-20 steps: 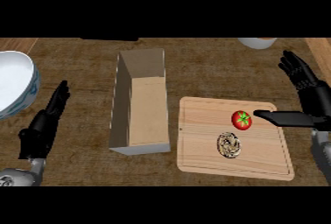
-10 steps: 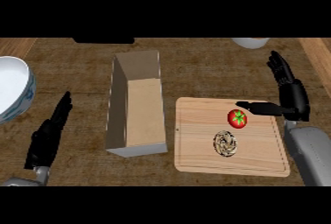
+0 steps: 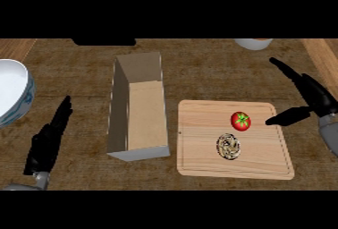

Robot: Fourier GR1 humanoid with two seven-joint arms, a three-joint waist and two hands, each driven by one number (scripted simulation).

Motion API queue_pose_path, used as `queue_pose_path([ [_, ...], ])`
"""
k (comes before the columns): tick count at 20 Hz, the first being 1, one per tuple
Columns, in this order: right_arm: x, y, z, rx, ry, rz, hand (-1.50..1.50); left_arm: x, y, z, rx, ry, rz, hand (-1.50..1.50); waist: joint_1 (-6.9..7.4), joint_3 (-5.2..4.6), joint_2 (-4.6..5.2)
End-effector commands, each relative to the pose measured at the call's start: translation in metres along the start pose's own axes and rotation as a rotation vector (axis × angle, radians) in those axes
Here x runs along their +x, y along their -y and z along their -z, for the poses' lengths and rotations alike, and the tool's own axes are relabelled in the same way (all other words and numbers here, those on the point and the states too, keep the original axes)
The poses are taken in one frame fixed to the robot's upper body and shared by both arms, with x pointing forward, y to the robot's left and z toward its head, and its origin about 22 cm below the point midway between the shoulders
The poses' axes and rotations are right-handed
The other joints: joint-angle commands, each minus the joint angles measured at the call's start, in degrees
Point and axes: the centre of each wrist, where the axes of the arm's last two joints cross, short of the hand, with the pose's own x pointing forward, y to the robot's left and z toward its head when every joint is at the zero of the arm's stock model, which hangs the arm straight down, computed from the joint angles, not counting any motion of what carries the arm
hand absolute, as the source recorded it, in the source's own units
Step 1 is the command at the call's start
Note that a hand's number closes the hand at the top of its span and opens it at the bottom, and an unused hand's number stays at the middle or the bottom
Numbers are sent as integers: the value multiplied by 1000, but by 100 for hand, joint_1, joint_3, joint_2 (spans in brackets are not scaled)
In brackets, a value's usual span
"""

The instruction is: Pick the tomato from the cutting board and place it in the cardboard box

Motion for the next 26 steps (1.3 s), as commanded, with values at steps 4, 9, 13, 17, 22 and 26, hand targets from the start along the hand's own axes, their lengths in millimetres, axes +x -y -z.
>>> queue_pose_path([
  [4, 34, 12, 8, 373, -148, -243, -150, 13, 6, 9, 20, 14, -2, 0, -71, 4, -17],
  [9, 43, -33, 7, 417, -198, -244, -150, 5, 5, 8, 21, -7, -9, 0, -57, 14, 3],
  [13, 56, -51, 25, 407, -255, -263, -150, 11, 9, 3, 13, -6, 5, 0, -20, 17, 11],
  [17, 49, -59, 4, 383, -276, -271, -150, 2, -9, -3, -1, 0, -2, 0, -41, 16, 5],
  [22, 60, -71, -9, 400, -319, -298, -150, -2, -1, -3, 21, -5, -4, 0, -67, 15, 0],
  [26, 38, -64, -5, 405, -318, -303, -150, -23, -13, 8, 20, -1, 10, 0, -59, 15, 12],
])
